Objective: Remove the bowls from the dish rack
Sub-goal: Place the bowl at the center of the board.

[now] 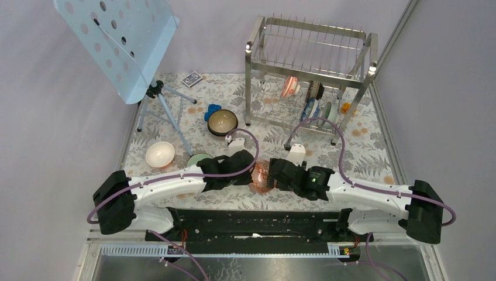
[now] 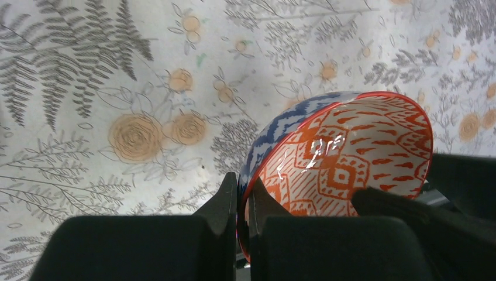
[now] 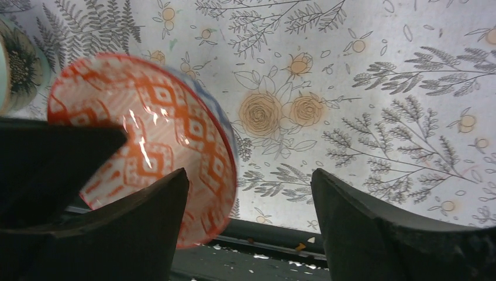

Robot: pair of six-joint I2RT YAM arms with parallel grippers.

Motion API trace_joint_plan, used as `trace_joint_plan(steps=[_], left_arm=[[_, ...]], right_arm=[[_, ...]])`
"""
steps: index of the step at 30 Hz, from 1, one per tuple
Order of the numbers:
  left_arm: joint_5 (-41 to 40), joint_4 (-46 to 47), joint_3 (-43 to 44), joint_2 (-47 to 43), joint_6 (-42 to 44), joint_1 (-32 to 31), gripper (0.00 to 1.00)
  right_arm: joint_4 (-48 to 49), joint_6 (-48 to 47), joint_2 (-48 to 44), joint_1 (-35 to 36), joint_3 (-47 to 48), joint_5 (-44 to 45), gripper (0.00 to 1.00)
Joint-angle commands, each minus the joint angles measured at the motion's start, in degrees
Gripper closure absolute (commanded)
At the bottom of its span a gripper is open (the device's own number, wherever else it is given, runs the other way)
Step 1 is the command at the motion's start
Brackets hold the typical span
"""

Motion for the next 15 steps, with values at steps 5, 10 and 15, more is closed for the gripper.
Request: trace_joint_plan(steps=[5, 10, 15], left_arm=[[6.58, 8.02, -0.96, 2.18, 1.85, 9.52, 1.0], [9.11, 10.02, -0.95, 5.49, 0.94, 15.15, 1.0], [10.53, 10.56, 0.3, 10.06, -0.07, 19.41, 1.0]], right_arm=[[-5.26, -3.16, -7.69, -0.29, -1.83, 5.04, 0.13], [-6.23, -1.81, -13.72, -0.28, -5.7, 6.04, 0.13], [-6.85, -1.02, -16.59, -0.29, -7.11, 6.28, 0.13]])
